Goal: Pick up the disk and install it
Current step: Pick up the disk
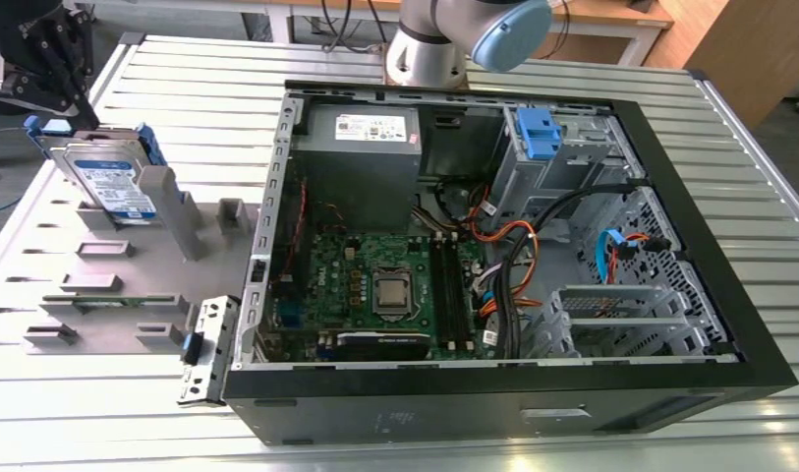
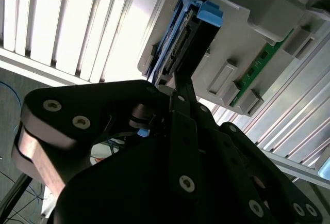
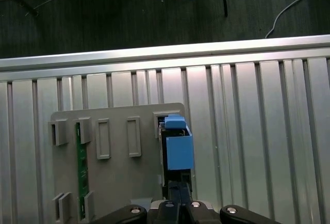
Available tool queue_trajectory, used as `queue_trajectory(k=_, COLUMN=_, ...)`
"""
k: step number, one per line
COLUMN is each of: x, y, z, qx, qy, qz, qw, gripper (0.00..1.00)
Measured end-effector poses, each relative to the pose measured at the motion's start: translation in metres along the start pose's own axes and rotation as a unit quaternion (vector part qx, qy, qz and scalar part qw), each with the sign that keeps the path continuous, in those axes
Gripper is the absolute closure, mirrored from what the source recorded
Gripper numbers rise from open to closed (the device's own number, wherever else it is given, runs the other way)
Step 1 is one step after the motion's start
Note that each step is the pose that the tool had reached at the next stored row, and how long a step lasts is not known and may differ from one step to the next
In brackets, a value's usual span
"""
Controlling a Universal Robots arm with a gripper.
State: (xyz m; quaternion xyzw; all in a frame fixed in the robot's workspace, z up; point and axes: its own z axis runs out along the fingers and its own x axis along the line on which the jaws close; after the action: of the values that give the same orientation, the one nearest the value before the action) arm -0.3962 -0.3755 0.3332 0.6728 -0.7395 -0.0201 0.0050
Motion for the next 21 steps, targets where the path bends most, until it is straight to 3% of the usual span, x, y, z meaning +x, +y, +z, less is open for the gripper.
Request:
queue_trajectory(k=6, x=0.0000, y=0.0000, z=0.0002, qx=0.0001, qy=0.0000, qz=0.000, qw=1.00000, gripper=0.89)
queue_trajectory(k=8, x=0.0000, y=0.0000, z=0.0002, qx=0.0001, qy=0.0000, qz=0.000, qw=1.00000, gripper=0.77)
queue_trajectory(k=14, x=0.0000, y=0.0000, z=0.0003, qx=0.0001, qy=-0.0001, qz=0.000, qw=1.00000, gripper=0.59)
queue_trajectory(k=16, x=0.0000, y=0.0000, z=0.0003, qx=0.0001, qy=0.0000, qz=0.000, qw=1.00000, gripper=0.47)
queue_trajectory(k=17, x=0.0000, y=0.0000, z=0.0004, qx=0.0001, qy=0.0000, qz=0.000, qw=1.00000, gripper=0.36)
queue_trajectory(k=21, x=0.0000, y=-0.0001, z=0.0020, qx=0.0003, qy=-0.0001, qz=-0.001, qw=1.00000, gripper=0.36)
